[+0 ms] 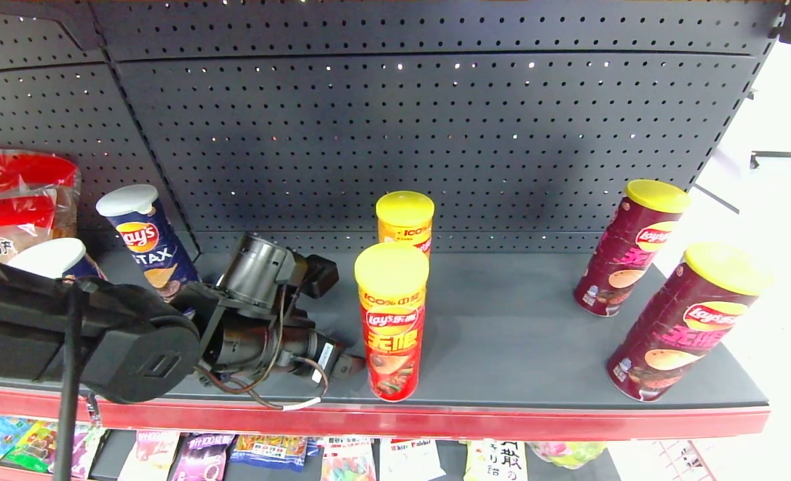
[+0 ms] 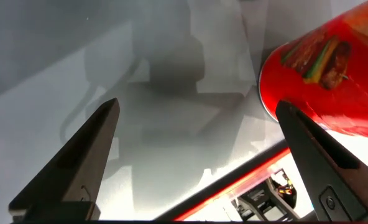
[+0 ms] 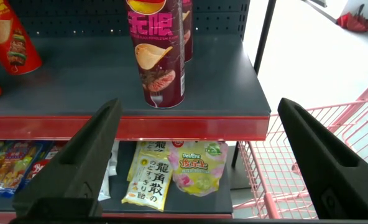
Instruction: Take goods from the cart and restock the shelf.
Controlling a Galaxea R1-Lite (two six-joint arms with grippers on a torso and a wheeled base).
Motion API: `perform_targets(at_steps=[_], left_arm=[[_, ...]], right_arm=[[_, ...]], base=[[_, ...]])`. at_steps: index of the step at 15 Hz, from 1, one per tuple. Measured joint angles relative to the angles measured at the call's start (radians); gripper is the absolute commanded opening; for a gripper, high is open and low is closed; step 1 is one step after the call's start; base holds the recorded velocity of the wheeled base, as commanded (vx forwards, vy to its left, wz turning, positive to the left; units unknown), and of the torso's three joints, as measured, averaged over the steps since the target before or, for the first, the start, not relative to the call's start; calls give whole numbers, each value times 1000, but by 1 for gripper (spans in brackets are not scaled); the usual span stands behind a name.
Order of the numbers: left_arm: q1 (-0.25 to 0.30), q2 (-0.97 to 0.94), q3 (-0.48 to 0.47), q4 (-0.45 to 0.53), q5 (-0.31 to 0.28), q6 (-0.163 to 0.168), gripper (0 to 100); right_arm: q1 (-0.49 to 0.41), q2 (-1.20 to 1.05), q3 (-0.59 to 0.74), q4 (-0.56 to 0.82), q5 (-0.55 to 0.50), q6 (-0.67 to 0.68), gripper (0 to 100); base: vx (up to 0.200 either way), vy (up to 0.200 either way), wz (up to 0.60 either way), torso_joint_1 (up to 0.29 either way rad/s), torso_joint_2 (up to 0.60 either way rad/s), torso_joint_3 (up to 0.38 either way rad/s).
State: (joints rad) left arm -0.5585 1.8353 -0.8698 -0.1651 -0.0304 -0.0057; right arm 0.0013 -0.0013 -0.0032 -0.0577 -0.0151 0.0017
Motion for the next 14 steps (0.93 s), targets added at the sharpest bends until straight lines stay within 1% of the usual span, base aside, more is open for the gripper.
perform_targets(at_steps=[9, 12, 14], left_arm=[[-5, 21, -24, 0, 1, 0, 100], [-13, 25, -33, 0, 1, -17, 100], [-16, 27, -38, 0, 1, -17, 100]], right_arm=[[0, 0, 0, 0, 0, 0, 100], [0, 0, 0, 0, 0, 0, 100], [0, 0, 0, 0, 0, 0, 100]], base=[[0, 0, 0, 0, 0, 0], [0, 0, 0, 0, 0, 0], [0, 0, 0, 0, 0, 0]])
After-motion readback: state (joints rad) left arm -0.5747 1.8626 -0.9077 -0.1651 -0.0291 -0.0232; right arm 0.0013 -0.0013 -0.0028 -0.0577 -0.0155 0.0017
